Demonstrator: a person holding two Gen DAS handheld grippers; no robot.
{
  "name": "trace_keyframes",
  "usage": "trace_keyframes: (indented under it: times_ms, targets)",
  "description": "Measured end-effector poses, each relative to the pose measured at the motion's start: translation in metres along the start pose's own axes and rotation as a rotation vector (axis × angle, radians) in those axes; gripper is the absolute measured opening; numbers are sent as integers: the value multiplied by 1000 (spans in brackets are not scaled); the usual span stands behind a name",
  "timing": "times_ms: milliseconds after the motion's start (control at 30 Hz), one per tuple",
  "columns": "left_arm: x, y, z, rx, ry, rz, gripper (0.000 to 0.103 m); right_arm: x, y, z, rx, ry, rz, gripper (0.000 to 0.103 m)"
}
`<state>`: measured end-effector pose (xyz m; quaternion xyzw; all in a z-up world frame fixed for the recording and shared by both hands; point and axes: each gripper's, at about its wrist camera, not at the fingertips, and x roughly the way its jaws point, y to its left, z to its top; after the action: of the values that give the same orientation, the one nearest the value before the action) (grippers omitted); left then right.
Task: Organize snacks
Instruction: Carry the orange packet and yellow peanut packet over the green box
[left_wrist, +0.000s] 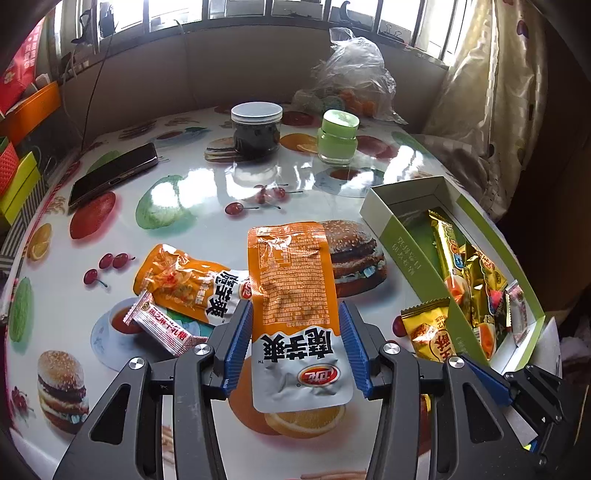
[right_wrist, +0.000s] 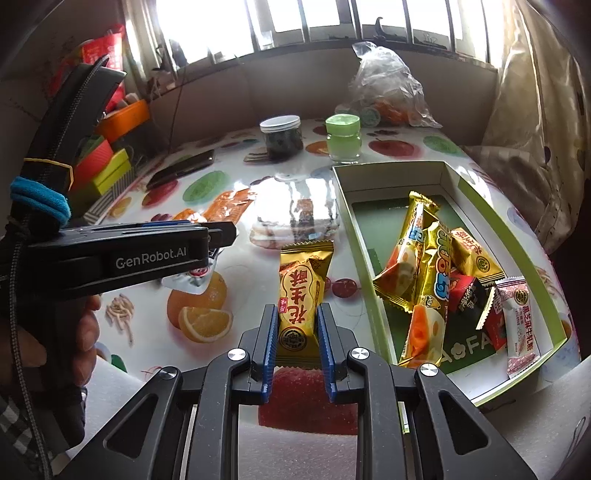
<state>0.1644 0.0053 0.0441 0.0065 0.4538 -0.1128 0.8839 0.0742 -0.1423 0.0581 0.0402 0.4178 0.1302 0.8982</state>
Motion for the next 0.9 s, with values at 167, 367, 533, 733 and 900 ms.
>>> trace_keyframes:
  times_ms: [167,367,533,733,900]
  targets:
    - [-8,3,0,-8,-16,-1,49,-4,3,2,-8,-10,-2,20]
    - [-16,6,-1,-15,-29,-7,49,-7,6,3,-17,-20,-4,20]
    - [-21,7,0,-18,-40,-13,49,-12,6,6,-14,-34,-1,20]
    - [-29,6,3,-18,-56,-20,49,-20,5,10,-15,-56,-3,20]
    - [-36,4,7,-19,-69,-33,49,-26,3,14,-17,-72,-14,20]
